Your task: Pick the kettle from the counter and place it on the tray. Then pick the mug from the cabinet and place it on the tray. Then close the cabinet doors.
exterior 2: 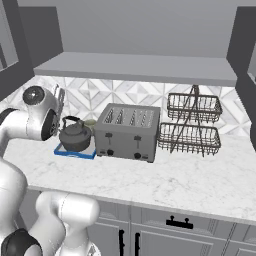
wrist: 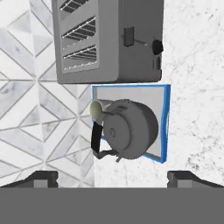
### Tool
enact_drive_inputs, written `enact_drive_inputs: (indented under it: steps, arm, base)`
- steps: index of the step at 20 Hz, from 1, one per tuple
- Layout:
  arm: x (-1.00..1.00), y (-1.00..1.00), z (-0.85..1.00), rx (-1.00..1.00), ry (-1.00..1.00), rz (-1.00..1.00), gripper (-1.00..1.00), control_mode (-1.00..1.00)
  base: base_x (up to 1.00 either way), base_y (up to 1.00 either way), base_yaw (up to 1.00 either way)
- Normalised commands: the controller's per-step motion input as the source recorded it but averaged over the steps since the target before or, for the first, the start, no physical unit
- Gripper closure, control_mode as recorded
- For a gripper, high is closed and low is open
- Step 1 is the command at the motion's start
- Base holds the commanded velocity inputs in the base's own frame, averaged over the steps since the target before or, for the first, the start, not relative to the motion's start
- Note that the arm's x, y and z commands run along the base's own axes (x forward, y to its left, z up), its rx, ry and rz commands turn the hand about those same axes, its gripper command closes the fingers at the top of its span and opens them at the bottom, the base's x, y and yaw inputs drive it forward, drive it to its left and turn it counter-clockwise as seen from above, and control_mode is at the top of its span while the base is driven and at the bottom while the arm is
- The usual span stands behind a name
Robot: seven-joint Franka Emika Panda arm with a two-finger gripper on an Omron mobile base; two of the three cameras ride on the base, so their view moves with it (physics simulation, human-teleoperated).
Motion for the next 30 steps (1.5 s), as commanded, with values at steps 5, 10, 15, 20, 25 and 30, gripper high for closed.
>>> enact_drive_inputs:
  steps: [5,10,15,20,25,30]
  arm:
    - [-0.88,-0.24,0.53,-0.13,-0.01,0.1,-1.0,-1.0]
    - [-0.97,-0.02,0.67,-0.18,-0.01,0.22,-1.0,-1.0]
    - [-0.94,0.0,0.75,-0.19,0.0,0.29,-1.0,-1.0]
    - [-0.99,0.0,0.67,-0.17,0.0,0.3,-1.0,-1.0]
    - [-1.0,0.06,0.33,-0.04,0.0,0.17,-1.0,-1.0]
    - [-0.98,0.21,0.06,0.0,0.0,0.09,-1.0,-1.0]
  base:
    - [0.0,0.0,0.0]
    - [0.0,0.0,0.0]
    - [0.0,0.0,0.0]
    - [0.0,0.0,0.0]
    - [0.0,0.0,0.0]
    - [0.0,0.0,0.0]
